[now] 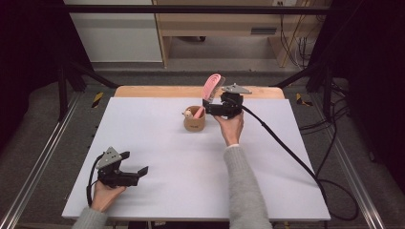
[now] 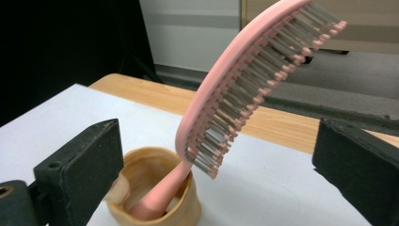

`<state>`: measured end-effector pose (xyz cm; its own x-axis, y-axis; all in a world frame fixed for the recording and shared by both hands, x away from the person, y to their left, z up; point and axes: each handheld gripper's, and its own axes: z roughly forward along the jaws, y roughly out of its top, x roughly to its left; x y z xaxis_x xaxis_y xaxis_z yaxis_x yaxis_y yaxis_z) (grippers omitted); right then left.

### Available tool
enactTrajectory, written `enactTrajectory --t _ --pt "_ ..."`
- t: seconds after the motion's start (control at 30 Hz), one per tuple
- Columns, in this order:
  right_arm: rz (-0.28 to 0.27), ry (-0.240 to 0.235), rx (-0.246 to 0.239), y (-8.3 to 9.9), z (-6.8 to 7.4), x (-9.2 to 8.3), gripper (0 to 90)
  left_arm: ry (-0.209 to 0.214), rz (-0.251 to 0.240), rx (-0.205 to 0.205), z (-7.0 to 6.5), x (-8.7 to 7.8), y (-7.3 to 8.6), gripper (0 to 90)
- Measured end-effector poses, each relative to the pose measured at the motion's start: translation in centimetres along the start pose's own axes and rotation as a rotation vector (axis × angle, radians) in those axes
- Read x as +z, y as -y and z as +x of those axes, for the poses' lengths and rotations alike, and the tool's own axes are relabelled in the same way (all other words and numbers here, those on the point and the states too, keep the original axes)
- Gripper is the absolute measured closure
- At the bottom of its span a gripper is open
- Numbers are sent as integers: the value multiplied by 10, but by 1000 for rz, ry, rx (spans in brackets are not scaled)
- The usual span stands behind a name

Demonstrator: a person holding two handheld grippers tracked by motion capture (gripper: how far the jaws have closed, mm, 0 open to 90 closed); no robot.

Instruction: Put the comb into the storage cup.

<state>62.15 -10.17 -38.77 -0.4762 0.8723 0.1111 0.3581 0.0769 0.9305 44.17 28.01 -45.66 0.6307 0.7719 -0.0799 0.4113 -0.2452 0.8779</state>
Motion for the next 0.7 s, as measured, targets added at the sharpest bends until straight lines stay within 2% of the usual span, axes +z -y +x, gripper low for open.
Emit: enactTrajectory --t 0.07,0.23,0.53,0.7 --pt "0 8 -10 0 2 -3 5 1 0 -1 0 0 0 15" --pt "-29 -15 -28 0 5 -14 1 2 0 2 -1 0 0 15" --pt "-62 -84 -58 2 7 -38 1 -1 1 3 0 0 0 15" --pt "-78 -121 -54 4 7 -51 1 -4 -2 2 0 0 0 15"
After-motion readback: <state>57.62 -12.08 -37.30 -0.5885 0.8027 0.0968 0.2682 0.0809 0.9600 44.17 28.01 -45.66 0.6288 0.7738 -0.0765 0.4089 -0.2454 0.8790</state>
